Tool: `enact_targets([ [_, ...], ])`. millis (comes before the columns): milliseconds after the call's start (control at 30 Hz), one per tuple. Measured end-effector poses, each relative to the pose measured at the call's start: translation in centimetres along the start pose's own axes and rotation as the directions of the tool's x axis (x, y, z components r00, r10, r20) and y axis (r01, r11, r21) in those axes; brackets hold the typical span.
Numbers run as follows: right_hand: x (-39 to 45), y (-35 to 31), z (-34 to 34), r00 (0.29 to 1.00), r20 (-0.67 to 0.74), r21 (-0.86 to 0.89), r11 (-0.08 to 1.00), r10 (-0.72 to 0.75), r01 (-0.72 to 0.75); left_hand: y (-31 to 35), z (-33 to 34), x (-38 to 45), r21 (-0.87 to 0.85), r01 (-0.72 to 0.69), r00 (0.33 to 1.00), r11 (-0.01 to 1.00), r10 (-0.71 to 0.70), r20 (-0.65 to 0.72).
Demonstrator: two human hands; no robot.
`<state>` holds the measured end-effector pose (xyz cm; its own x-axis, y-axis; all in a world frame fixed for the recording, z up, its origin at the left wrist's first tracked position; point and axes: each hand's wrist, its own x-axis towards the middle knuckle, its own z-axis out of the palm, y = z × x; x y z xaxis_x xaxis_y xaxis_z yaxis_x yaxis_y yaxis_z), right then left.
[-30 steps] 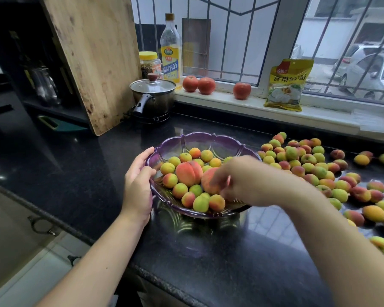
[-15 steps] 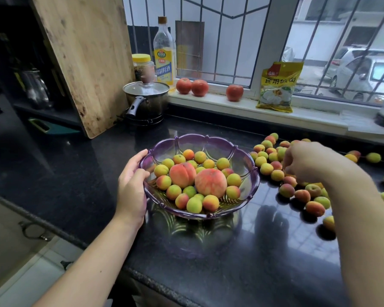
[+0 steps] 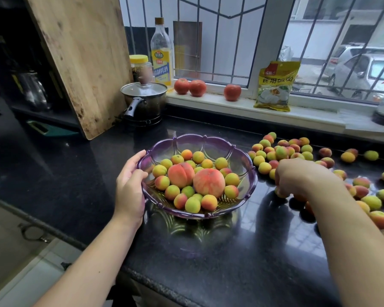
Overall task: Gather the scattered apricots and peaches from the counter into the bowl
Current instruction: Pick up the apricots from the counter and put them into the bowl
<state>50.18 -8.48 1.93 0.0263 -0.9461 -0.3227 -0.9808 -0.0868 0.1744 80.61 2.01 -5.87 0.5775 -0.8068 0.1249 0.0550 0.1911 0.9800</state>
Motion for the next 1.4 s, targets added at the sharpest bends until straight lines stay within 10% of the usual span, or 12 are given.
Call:
enact_targets([
  [333, -1.3, 0.1, -1.9, 0.988, -0.146, 0.229, 0.970, -0.047, 0.080, 0.1, 0.1, -0.1, -0.008, -0.002, 1.000, 1.000, 0.002, 0.003],
  [500, -6.6, -0.9, -5.0, 0.879, -0.231, 0.631, 0.623, -0.417, 0.462, -0.1, 0.0, 0.0, -0.006, 0.003, 1.000, 1.000, -0.003, -0.006],
  [700, -6.4, -5.6, -3.4, 0.844, -0.130, 0.280, 0.798, -0.520, 0.534, -0.1, 0.0, 0.0, -0.019, 0.009, 1.000, 1.000, -0.009, -0.002],
  [1400, -5.2, -8.1, -1.3, 0.848, -0.201, 0.018, 0.864, -0.490, 0.503, 0.1, -0.1, -0.1, -0.025, 0.037, 0.999, 0.999, -0.037, -0.005],
])
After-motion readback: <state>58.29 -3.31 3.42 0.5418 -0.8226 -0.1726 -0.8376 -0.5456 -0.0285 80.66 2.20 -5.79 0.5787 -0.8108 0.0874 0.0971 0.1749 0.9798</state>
